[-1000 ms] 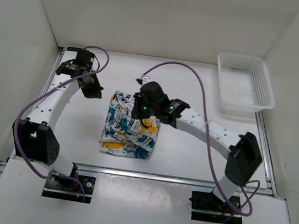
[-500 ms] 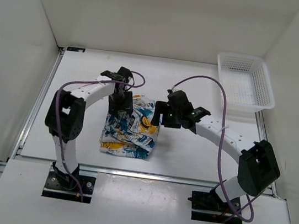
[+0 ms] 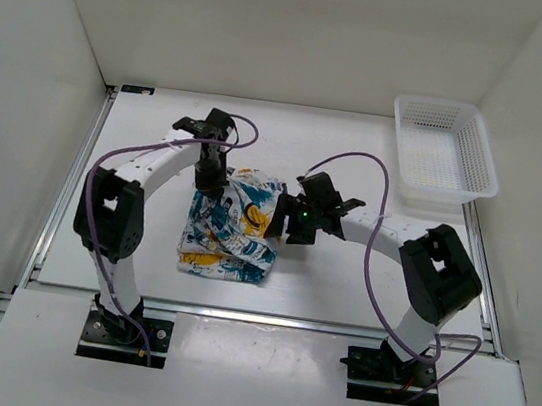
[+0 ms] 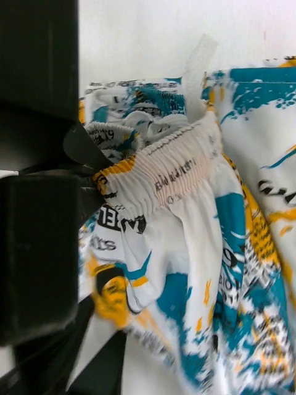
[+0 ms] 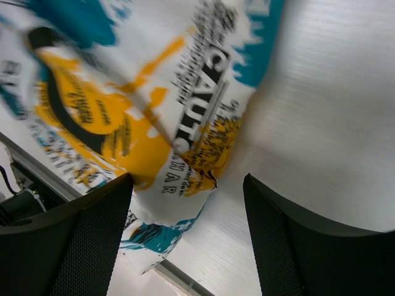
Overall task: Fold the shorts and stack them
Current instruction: Fold the shorts
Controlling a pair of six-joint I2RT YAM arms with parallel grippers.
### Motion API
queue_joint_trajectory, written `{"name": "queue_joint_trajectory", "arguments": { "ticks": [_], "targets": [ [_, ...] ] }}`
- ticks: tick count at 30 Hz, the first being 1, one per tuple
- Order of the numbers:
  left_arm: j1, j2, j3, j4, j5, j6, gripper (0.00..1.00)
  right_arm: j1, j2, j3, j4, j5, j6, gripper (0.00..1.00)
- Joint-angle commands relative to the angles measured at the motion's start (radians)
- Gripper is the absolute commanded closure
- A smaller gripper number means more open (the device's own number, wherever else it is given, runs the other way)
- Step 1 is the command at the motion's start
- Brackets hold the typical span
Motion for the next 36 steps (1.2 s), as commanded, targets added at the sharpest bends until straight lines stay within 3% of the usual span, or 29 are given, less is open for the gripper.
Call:
{"name": "queue_joint_trajectory", "arguments": {
  "ticks": [1, 5, 6, 7, 8, 11, 12, 14, 15, 19, 23, 31, 36],
  "targets": [
    [0.048, -0.114, 0.010, -0.040, -0.033, 0.002, 0.90, 0.027, 0.056, 0.062, 0.069, -0.054, 0.024, 0.28],
    [0.072, -0.127, -0.078, -0.014, -0.051, 0.011, 0.90, 0.060, 0.132, 0.121, 0.024, 0.012, 0.003, 0.47],
    [0.089, -0.127, -0.101, 0.000, -0.052, 0.011, 0.85, 0.070, 0.145, 0.135, 0.004, 0.034, -0.008, 0.50],
    [0.107, -0.136, -0.151, 0.021, -0.052, 0.011, 0.76, 0.070, 0.154, 0.151, -0.016, 0.054, -0.008, 0.51],
    [0.118, -0.136, -0.173, 0.038, -0.052, 0.020, 0.56, 0.070, 0.154, 0.160, -0.039, 0.069, -0.023, 0.51],
    [0.152, -0.108, -0.208, 0.063, -0.041, 0.031, 0.33, 0.079, 0.154, 0.171, -0.050, 0.103, -0.036, 0.57],
    [0.164, -0.108, -0.208, 0.063, -0.041, 0.031, 0.18, 0.079, 0.154, 0.171, -0.050, 0.103, -0.036, 0.57],
    [0.173, -0.123, -0.208, 0.063, -0.050, 0.040, 0.08, 0.079, 0.143, 0.171, -0.050, 0.094, -0.045, 0.40],
    [0.183, -0.136, -0.208, 0.054, -0.050, 0.040, 0.01, 0.079, 0.133, 0.171, -0.050, 0.094, -0.045, 0.20],
    [0.203, -0.188, -0.185, 0.030, -0.070, 0.051, 0.01, 0.079, 0.124, 0.189, -0.059, 0.083, -0.056, 0.06],
    [0.239, -0.202, -0.185, 0.030, -0.070, 0.071, 0.01, 0.079, 0.076, 0.189, -0.078, 0.106, -0.056, 0.06],
    [0.270, -0.328, -0.271, 0.053, -0.061, 0.071, 0.02, 0.061, -0.234, 0.140, -0.268, 0.463, -0.142, 0.05],
    [0.270, -0.243, -0.331, 0.142, 0.027, 0.049, 0.08, 0.013, -0.352, 0.111, -0.302, 0.454, -0.163, 0.04]
  ]
}}
